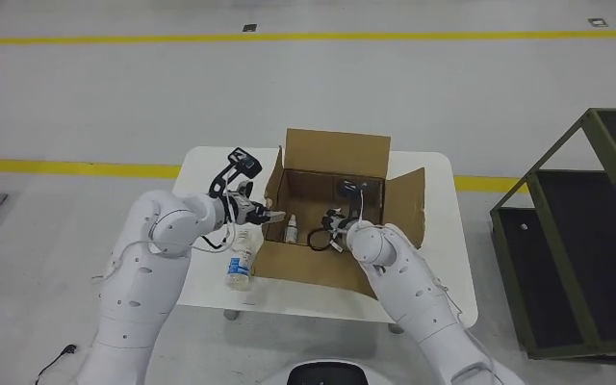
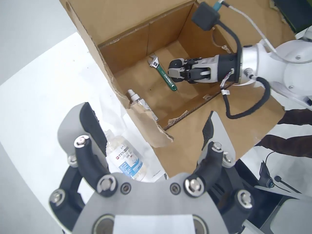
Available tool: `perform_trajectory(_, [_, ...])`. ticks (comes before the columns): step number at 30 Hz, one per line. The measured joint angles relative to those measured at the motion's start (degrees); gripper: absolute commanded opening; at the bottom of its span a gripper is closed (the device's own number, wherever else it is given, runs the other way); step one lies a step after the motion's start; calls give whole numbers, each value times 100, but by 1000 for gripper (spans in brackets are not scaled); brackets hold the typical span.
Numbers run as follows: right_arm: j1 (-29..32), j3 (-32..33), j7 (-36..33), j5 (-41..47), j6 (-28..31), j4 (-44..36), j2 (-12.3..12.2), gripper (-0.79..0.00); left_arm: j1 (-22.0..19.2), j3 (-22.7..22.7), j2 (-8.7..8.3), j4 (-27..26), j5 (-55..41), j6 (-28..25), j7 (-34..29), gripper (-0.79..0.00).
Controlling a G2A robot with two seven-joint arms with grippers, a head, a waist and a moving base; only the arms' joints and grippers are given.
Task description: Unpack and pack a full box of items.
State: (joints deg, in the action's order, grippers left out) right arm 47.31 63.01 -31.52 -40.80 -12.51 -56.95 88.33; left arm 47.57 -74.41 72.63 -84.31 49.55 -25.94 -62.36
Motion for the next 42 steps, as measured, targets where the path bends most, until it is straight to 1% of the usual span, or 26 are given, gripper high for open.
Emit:
perform_trajectory(1, [11, -1, 2, 4, -9, -7, 1, -785, -45, 59, 4, 98, 47, 43, 18, 0])
perform_trajectory(2, [24, 1, 4, 6, -25, -18, -1, -785, -101, 130, 7, 221, 107, 106, 14, -65])
perform_trajectory(3, [33, 5, 6, 0, -37, -28, -3, -785, -140, 179, 9, 306, 143, 164, -8, -394])
perform_trajectory(4, [42, 11, 6, -11, -48, -40, -6, -785, -175, 222, 13, 382, 152, 225, -33, -628])
perform_trajectory(5, [53, 21, 4, -29, -67, -56, -12, -785, -218, 278, 16, 467, 172, 301, -72, -785])
perform_trajectory(9, [78, 78, -10, -83, -129, -138, -36, -785, -294, 397, 23, 625, 82, 431, -122, -785])
perform_trajectory(13, [103, 169, -25, -116, -164, -248, -68, -785, -283, 371, 7, 668, -221, 500, -195, -785])
perform_trajectory(21, [118, 277, -104, -152, -199, -407, -110, -785, -76, 241, -86, 457, -441, 467, -351, -785])
perform_trajectory(27, [146, 296, -152, -173, -260, -579, -125, -785, 85, 84, -146, 248, -890, 616, -501, -785])
perform_trajectory(31, [191, 332, -194, -184, -322, -767, -140, -785, 165, -2, -174, 37, -1349, 841, -698, -785])
perform_trajectory(34, [215, 352, -354, -237, -449, -876, -158, -785, 241, -56, -196, -157, -1762, 1059, -952, -785])
perform_trajectory(38, [252, 379, -504, -282, -547, -972, -180, -785, 363, -176, -244, -401, -2184, 1429, -1273, -785])
perform_trajectory(42, [272, 380, -610, -291, -615, -974, -190, -785, 513, -223, -294, -638, -2316, 1787, -1538, -785])
